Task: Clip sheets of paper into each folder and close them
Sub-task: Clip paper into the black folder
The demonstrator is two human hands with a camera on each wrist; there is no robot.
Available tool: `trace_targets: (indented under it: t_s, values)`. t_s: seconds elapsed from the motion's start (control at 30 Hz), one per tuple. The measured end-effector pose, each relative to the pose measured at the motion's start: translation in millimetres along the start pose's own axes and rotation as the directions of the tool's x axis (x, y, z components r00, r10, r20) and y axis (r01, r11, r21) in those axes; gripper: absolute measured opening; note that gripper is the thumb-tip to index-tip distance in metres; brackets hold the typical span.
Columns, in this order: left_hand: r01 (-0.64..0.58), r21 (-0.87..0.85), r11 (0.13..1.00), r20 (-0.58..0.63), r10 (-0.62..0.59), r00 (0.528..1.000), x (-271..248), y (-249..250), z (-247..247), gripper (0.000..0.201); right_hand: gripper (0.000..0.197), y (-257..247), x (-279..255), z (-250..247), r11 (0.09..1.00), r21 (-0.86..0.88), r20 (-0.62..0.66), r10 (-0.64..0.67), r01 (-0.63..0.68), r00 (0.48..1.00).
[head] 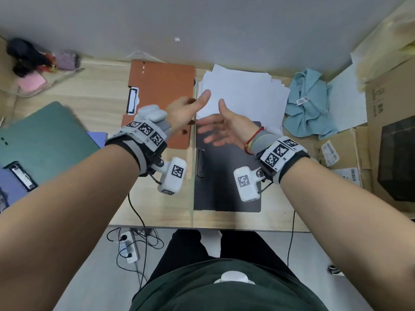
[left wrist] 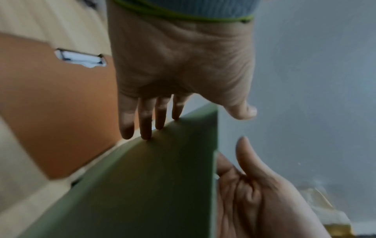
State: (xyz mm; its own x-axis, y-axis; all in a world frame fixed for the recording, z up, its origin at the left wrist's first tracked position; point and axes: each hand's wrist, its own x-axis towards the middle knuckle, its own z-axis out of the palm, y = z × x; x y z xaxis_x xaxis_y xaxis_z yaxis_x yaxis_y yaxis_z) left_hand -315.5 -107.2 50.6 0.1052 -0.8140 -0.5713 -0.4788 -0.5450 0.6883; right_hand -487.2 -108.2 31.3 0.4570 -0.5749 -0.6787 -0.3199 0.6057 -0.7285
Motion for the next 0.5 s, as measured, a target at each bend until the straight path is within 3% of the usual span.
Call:
trace_targets:
  t_s: [0.1, 0.17, 0.37, 0.5]
  values:
    - [-0.168, 0.250, 0.953, -0.098, 0.198, 0.975, 8.2, -7.9, -20.7, 0.048, 0.073, -8.5, 11.7, 23.1, 1.000, -0.002, -0.003, 0.003, -0.003, 1.000]
    - [-0.167, 0.363, 0.917, -0.112, 0.221, 0.969, 14.9, -16.1, -33.7, 0.056, 0.063, -8.0, 18.1, 29.4, 0.999, 0.015, -0.060, 0.031, -0.030, 0.998]
    - [-0.069, 0.393, 0.917, -0.157, 0.141, 0.978, 24.4, -60.1, -63.4, 0.052, 0.043, 26.7, 37.9, 21.1, 0.966, -0.199, -0.228, 0.117, -0.164, 0.967]
    - [0.129, 0.319, 0.939, -0.203, -0.065, 0.977, 25.4, -97.0, -66.9, 0.056, 0.039, 55.1, 46.7, 10.5, 0.918, -0.322, -0.336, 0.119, -0.233, 0.934]
